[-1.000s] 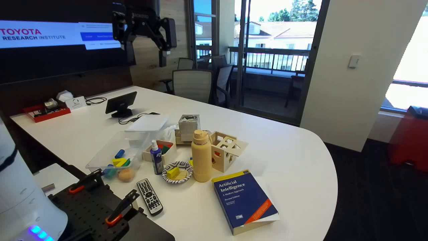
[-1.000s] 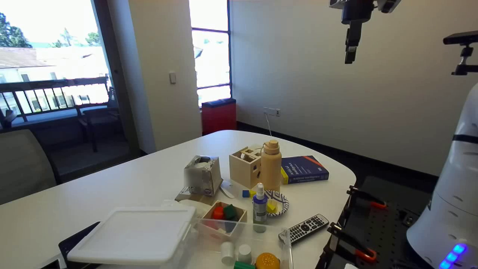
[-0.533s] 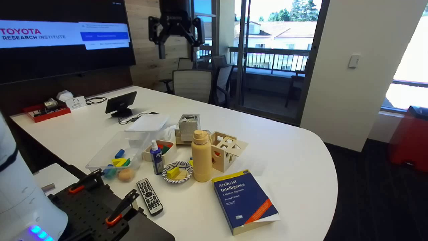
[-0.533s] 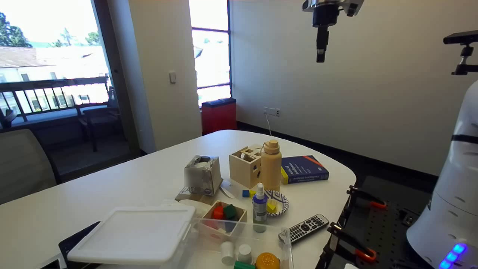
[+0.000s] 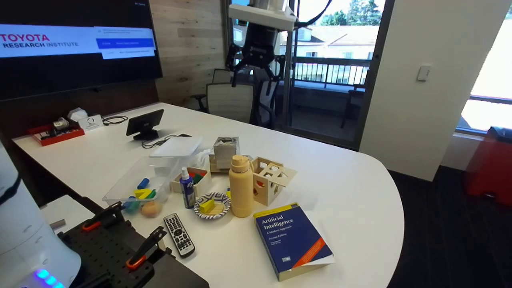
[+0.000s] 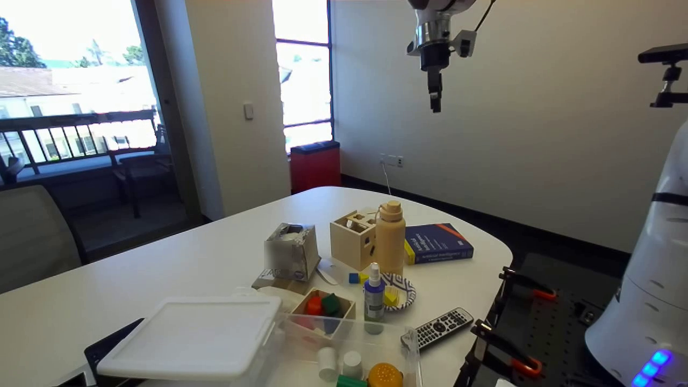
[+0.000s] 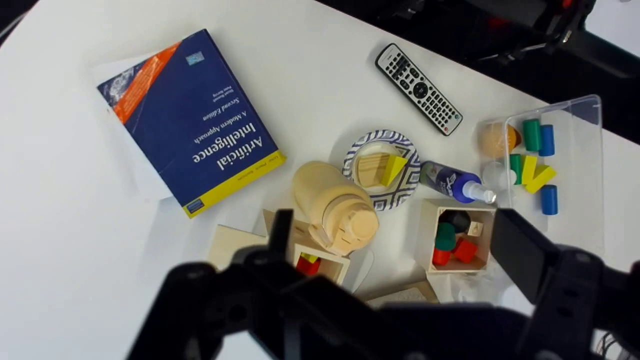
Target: Open the blue book.
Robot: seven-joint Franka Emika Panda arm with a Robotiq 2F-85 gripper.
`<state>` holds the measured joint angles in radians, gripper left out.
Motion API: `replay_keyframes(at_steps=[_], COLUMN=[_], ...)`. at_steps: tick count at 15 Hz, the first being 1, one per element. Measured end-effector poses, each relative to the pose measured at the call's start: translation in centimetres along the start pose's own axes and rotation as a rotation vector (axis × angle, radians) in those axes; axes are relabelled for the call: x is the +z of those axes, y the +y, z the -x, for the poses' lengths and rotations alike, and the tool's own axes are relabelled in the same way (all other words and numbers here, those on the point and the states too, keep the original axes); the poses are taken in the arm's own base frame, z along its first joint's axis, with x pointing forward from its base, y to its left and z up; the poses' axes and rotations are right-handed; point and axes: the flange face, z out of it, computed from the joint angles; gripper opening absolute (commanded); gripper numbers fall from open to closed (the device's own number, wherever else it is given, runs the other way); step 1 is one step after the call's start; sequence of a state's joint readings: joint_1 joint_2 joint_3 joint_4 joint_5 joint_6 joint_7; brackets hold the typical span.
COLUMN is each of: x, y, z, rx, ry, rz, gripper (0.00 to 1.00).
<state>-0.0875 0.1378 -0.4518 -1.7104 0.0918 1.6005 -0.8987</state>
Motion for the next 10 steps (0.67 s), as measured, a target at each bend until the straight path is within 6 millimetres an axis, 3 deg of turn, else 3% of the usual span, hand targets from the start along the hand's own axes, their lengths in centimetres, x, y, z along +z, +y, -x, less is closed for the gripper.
replay_keyframes(at_steps=[7,10], x=[7.2,10.7], y=[12.6,17.1], z=[-1.7,-1.8], rx=[0.091,0.121], ry=[-0.093,-0.107], rz=[-0.075,-0.098], gripper=[1.00,1.00])
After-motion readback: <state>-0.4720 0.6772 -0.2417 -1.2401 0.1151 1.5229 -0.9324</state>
